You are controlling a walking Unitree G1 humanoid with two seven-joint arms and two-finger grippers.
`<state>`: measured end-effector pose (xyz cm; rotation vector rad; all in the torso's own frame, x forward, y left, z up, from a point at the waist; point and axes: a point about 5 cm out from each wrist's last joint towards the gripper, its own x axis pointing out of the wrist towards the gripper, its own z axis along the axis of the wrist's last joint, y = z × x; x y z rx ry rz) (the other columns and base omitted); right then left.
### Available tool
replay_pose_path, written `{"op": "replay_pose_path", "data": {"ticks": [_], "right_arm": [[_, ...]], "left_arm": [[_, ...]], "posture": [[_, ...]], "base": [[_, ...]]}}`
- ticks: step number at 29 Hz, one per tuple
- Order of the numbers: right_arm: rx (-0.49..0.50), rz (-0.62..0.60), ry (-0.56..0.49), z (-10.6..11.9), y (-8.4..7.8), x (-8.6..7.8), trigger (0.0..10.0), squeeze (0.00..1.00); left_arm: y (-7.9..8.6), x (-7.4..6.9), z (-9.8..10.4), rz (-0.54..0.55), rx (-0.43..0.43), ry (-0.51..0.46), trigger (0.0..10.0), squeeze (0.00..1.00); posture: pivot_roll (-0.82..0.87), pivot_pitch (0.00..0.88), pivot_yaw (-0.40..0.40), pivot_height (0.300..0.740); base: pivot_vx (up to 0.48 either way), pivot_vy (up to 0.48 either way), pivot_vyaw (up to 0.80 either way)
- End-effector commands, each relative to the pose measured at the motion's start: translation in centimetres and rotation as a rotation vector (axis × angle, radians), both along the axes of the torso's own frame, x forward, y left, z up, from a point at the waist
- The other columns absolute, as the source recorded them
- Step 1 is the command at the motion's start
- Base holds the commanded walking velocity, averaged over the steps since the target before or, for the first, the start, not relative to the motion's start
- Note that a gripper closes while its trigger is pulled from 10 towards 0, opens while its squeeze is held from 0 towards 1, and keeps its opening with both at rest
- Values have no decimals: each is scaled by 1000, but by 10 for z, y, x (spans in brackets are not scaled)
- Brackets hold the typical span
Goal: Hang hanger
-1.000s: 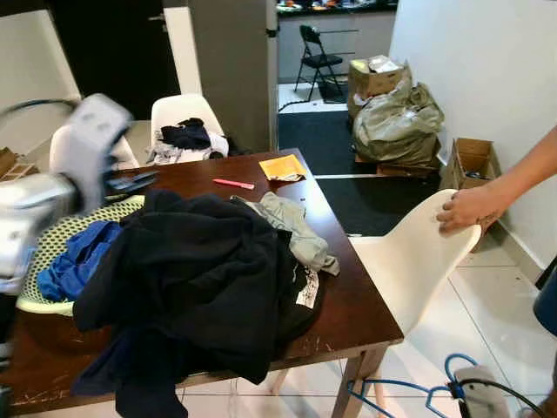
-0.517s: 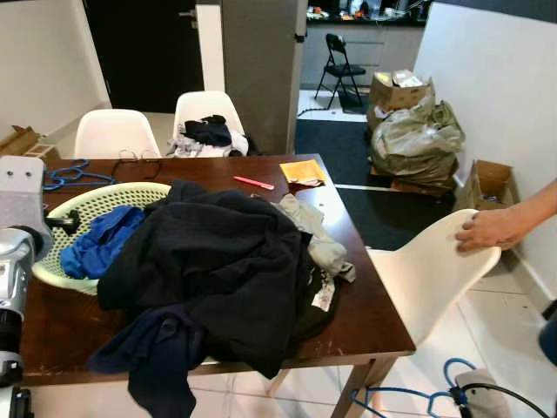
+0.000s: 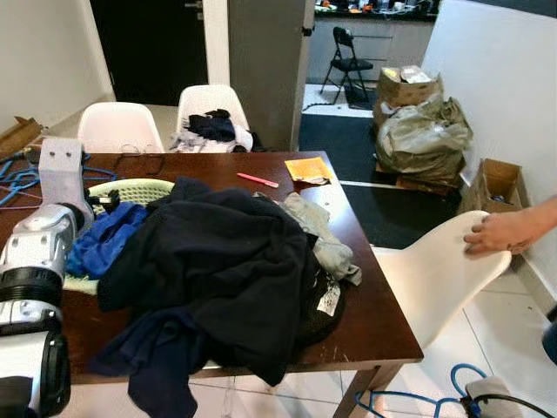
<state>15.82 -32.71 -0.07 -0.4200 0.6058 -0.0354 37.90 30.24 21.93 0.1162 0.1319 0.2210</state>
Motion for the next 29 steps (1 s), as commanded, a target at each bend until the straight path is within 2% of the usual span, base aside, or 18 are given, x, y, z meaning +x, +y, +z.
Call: {"op": "replay_pose_path", "data": {"ticks": [1, 6, 8, 10, 12, 13, 15, 17, 19, 22, 24, 26, 28, 29], "right_arm": [[-11, -29, -80, 16, -9, 8, 10000, 0], [-26, -33, -74, 21, -15, 2, 10000, 0], [-32, -35, -67, 23, -18, -3, 10000, 0], [-40, -37, -59, 24, -19, -7, 10000, 0], [-50, -38, -43, 26, -23, -17, 10000, 0], [-50, -38, -43, 26, -23, -17, 10000, 0], [-57, -32, -29, 27, -24, -23, 10000, 0], [-57, -32, -29, 27, -24, -23, 10000, 0], [-62, -26, -21, 29, -25, -25, 10000, 0], [-65, -21, -16, 29, -25, -25, 10000, 0], [-66, -8, -7, 30, -24, -26, 10000, 0], [-65, -4, -5, 30, -23, -27, 10000, 0], [-67, 0, -3, 31, -23, -27, 10000, 0], [-70, -1, -2, 33, -23, -28, 10000, 0]], "left_arm": [[-5, 2, -12, -20, -15, 36, 10000, 0], [-9, 5, -20, -34, -43, 55, 10000, 0], [-9, 4, -26, -11, -54, 93, 10000, 0], [-8, 3, -31, 19, -65, 120, 10000, 0], [-1, -1, -41, 105, -96, 163, 10000, 0], [-1, -1, -41, 105, -96, 163, 10000, 0], [8, -7, -48, 183, -113, 185, 10000, 0], [8, -7, -48, 183, -113, 185, 10000, 0], [11, -12, -56, 220, -147, 212, 10000, 0], [12, -14, -60, 230, -158, 220, 10000, 0], [10, -17, -72, 235, -207, 241, 10000, 0], [9, -18, -76, 231, -223, 248, 10000, 0], [4, -18, -81, 211, -249, 251, 10000, 0], [-6, -13, -81, 149, -267, 223, 10000, 0]], "posture": [[-123, 73, -53, 740], [-139, 93, -50, 740], [-147, 103, -50, 740], [-148, 106, -49, 740], [-164, 132, -56, 740], [-164, 132, -56, 740], [-168, 144, -60, 740], [-168, 144, -60, 740], [-169, 160, -68, 740], [-169, 162, -69, 740], [-176, 174, -75, 740], [-176, 174, -75, 740], [-182, 180, -76, 740], [-185, 183, -74, 740]], "base": [[0, 0, 0], [0, 0, 0], [0, 0, 0], [0, 0, 0], [0, 0, 0], [0, 0, 0], [0, 0, 0], [0, 0, 0], [0, 0, 0], [0, 0, 0], [0, 0, 0], [0, 0, 0], [0, 0, 0], [0, 0, 0]]}}
